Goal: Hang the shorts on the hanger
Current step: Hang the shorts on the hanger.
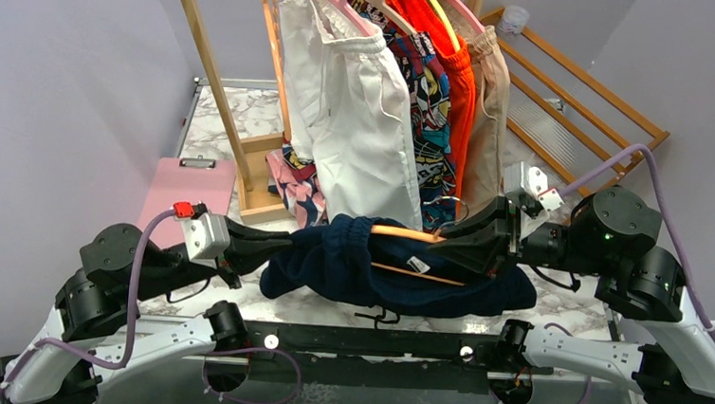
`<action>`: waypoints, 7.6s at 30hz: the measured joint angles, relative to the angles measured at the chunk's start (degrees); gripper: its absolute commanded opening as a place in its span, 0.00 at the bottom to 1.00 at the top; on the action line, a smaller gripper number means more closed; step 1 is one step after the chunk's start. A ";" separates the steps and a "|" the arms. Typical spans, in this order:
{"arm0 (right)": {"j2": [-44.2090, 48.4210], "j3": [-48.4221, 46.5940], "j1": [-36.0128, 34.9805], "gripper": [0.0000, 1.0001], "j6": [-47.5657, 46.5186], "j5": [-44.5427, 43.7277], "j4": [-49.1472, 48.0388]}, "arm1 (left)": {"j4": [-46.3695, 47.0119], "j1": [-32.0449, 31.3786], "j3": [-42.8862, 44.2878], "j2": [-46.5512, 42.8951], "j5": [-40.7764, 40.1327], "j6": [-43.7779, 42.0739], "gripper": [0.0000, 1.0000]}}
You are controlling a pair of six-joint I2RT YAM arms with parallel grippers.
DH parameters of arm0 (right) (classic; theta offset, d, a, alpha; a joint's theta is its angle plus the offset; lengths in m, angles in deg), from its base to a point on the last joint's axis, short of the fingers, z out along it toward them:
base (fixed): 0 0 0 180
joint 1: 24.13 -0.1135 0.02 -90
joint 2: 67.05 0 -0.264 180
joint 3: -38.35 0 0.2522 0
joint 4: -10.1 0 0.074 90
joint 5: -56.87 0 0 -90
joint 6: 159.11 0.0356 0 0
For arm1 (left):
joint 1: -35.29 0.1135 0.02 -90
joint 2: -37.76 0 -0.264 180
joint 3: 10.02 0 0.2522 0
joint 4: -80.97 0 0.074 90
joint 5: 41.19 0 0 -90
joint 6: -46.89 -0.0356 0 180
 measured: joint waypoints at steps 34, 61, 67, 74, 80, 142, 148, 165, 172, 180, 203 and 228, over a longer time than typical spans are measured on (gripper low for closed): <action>3.91 0.26 0.11 0.01 0.46 0.02 -2.34 | -3.13 0.39 1.57 -3.82 -8.55 1.84 0.69; 3.56 -1.16 0.11 0.01 0.63 1.01 -2.32 | -5.01 0.35 -2.60 -3.67 -12.85 0.66 0.00; 5.95 -0.42 0.11 0.01 0.66 0.17 -4.44 | -7.87 0.35 -2.58 -6.67 -18.32 2.84 0.00; 6.58 -0.35 0.11 0.01 0.83 0.13 -5.49 | -8.04 0.35 -2.64 -7.78 -19.56 4.74 0.00; 6.34 -0.28 0.11 0.01 0.98 0.07 -5.99 | -8.76 0.35 -2.23 -6.82 -19.34 4.48 0.69; -13.40 -1.81 0.44 0.16 -6.64 6.34 0.09 | -4.31 0.09 18.75 33.62 21.09 -14.99 0.00; -13.25 -2.03 0.35 0.69 -6.60 6.47 -0.07 | -3.93 0.13 16.92 32.96 19.08 -14.99 0.00; 1.75 -1.42 0.33 0.77 -5.07 -9.53 -0.59 | -4.83 0.39 14.64 19.17 6.91 -14.93 0.00; 10.32 4.07 0.33 0.75 -4.42 -16.46 -2.03 | -8.92 0.39 20.39 14.97 2.25 -14.86 0.00; 11.15 8.48 0.33 0.74 -3.82 -19.12 -1.97 | -10.84 0.39 28.00 16.46 1.25 -14.75 0.00; -2.14 -14.95 0.33 0.74 -10.08 -10.51 1.57 | -11.54 0.39 26.43 24.48 9.73 -13.42 0.00; -7.78 -8.57 0.33 0.59 -10.67 0.04 8.33 | -12.79 0.42 20.20 25.31 17.73 -13.40 0.00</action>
